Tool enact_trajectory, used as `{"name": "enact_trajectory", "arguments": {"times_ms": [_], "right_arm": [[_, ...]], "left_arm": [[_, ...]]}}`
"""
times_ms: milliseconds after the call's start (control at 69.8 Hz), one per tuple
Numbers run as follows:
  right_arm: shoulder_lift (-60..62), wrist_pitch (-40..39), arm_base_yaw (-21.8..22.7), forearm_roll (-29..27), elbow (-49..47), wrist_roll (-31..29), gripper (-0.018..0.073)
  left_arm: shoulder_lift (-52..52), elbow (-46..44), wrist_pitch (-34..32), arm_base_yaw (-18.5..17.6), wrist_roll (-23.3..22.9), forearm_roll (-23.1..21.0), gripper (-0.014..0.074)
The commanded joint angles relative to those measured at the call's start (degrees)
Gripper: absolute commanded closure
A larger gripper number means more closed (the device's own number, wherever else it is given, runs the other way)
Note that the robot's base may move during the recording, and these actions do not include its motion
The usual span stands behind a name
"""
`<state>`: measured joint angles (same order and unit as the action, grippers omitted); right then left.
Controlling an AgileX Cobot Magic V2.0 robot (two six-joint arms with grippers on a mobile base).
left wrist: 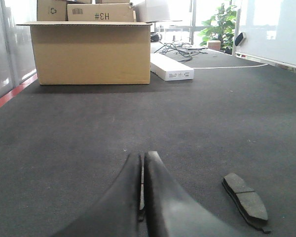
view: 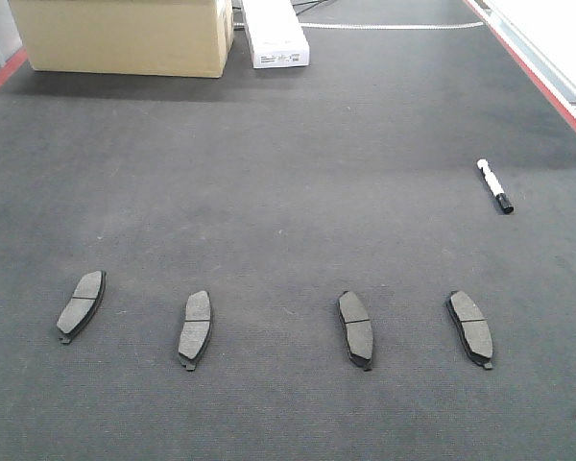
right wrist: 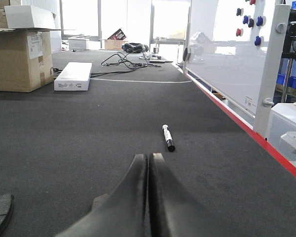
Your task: Move and align brake pads A on conveyor
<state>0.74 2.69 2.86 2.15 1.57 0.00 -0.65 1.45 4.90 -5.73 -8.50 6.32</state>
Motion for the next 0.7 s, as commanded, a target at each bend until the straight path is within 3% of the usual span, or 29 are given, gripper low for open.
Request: {"name": "enact_trajectory", "arguments": {"times_ms": [0, 687], "right_arm": [[0.47, -4.40, 0.36, 0.05, 0.55, -0.35, 0.0568], [0.47, -4.40, 0.36, 0.05, 0.55, -0.35, 0.0568]], "left_arm": [[-0.85, -0.61, -4.03, -0.26, -0.10, -0.10, 0.0604], [-0.85, -0.61, -4.03, -0.26, -0.10, -0.10, 0.0604]]}}
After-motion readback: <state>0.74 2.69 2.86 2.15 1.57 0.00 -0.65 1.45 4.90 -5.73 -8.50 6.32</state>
